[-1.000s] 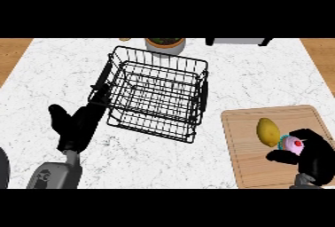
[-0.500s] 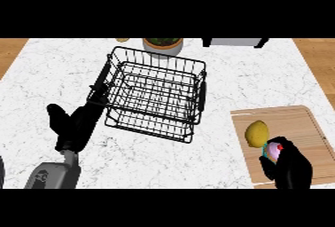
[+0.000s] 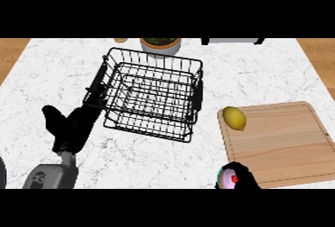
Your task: Pick the cupcake from the cutting board and place it in the tiered basket
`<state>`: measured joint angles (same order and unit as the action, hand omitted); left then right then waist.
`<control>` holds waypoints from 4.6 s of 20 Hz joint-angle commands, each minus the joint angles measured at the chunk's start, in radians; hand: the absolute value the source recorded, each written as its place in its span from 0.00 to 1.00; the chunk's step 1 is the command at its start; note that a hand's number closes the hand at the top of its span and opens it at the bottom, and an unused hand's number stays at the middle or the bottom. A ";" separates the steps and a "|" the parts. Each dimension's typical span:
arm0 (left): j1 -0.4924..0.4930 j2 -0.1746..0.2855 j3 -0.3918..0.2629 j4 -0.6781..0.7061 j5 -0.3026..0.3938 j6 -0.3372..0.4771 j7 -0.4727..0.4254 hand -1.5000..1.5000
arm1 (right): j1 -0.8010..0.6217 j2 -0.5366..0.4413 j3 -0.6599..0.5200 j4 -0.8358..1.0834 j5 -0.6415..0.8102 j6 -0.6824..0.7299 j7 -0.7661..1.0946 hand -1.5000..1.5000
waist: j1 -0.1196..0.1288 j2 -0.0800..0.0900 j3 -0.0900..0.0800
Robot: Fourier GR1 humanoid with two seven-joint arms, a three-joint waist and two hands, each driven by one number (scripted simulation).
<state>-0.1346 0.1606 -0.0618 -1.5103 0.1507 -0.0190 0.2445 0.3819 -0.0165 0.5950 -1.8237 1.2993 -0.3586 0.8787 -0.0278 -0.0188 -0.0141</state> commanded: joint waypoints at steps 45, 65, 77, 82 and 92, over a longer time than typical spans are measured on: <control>-0.115 -0.060 -0.059 0.033 -0.022 -0.020 0.015 0.50 | -0.628 0.015 0.035 -0.336 0.166 0.340 0.407 1.00 | 0.122 0.056 0.010; -0.143 -0.075 -0.059 0.056 -0.018 -0.034 0.016 0.50 | -1.340 0.016 -0.306 0.419 -0.270 -0.227 0.187 0.00 | 0.150 0.046 0.012; -0.044 -0.048 -0.024 0.018 -0.028 -0.012 0.006 0.50 | -1.388 0.016 -0.427 0.417 -0.112 -0.338 0.431 0.00 | 0.039 0.008 0.014; -0.034 -0.048 0.010 0.070 -0.026 -0.002 -0.023 0.50 | -1.151 0.016 -0.287 0.077 -0.140 -0.159 0.473 0.00 | -0.012 -0.001 0.014; 0.049 -0.023 0.034 -0.015 -0.011 -0.003 -0.007 0.50 | -0.732 -0.067 -0.197 -0.555 -0.242 0.159 0.435 0.00 | -0.054 -0.012 0.014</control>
<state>-0.1015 0.1444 -0.0255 -1.5202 0.1362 -0.0260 0.2286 -0.4700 -0.0438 0.3638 -2.1460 1.0836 -0.3933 1.1851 -0.0647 -0.0283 0.0026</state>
